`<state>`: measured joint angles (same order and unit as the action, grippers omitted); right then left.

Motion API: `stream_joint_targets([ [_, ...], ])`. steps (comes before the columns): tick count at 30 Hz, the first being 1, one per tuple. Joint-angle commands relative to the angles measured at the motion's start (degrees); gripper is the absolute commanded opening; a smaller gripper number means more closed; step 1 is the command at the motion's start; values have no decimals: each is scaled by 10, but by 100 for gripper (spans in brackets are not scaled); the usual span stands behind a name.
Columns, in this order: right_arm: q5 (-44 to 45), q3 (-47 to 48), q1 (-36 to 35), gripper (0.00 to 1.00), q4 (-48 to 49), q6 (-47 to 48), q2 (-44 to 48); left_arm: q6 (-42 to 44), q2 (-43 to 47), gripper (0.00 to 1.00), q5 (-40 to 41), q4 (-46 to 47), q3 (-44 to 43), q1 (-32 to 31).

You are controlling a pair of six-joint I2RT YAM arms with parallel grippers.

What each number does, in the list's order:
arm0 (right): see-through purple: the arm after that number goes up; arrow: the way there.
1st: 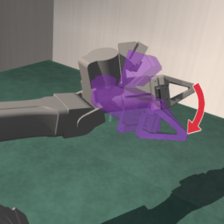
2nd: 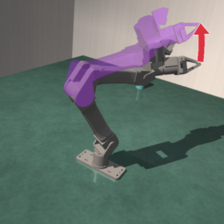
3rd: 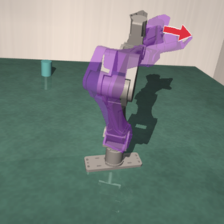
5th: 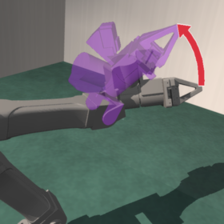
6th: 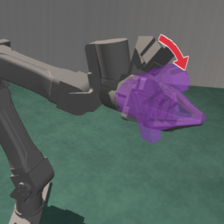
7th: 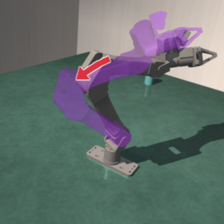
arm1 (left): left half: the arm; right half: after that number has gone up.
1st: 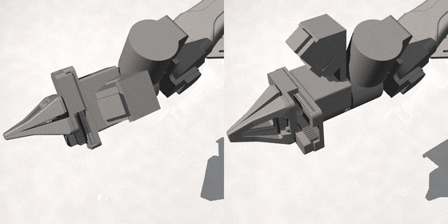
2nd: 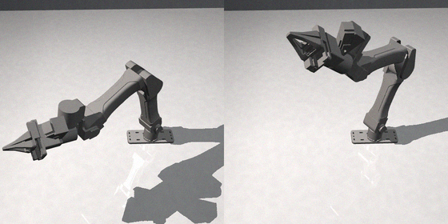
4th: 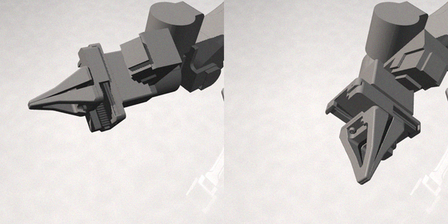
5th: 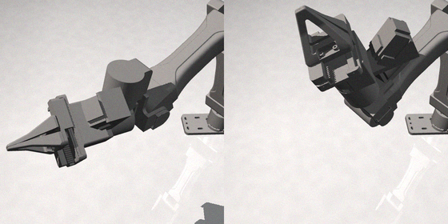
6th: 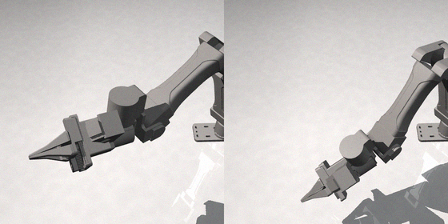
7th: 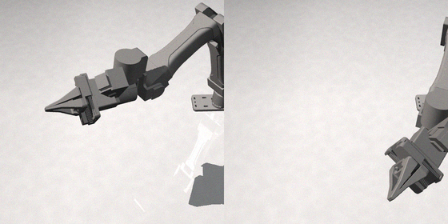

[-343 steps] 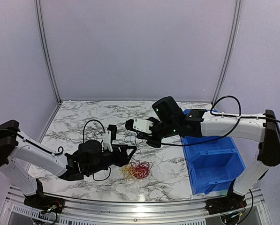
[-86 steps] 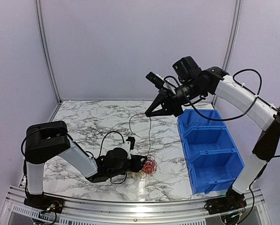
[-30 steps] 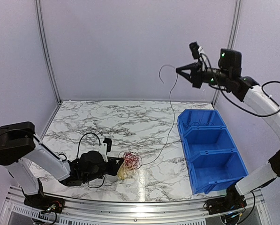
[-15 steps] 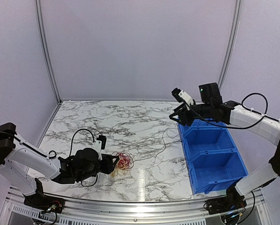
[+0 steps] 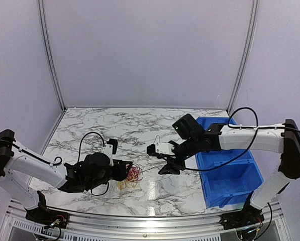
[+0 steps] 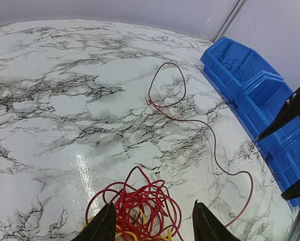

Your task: Untangle the cables

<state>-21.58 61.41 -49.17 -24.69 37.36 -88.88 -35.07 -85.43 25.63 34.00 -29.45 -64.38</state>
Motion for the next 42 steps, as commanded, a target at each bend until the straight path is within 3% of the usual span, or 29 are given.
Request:
stream_joint_targets([
  [1,30,36,-23,73,-14,38,-38,7,-13,54,3,-18,-19,3],
  [8,33,54,-26,72,23,28,-82,8,-34,54,-2,-18,-34,8],
  [15,-14,80,-28,63,12,29,-117,12,-81,54,-19,-17,-72,21],
  [17,-24,87,-28,55,3,30,-131,12,-94,54,-23,-17,-82,24],
  [23,-47,106,-29,0,-22,26,-128,11,-151,54,-49,-14,-117,35],
  [30,-30,158,-25,0,-62,12,-52,-9,-193,53,-66,-3,-124,36],
  [42,-62,333,40,0,-95,-29,19,-14,-243,45,-95,22,-111,36],
])
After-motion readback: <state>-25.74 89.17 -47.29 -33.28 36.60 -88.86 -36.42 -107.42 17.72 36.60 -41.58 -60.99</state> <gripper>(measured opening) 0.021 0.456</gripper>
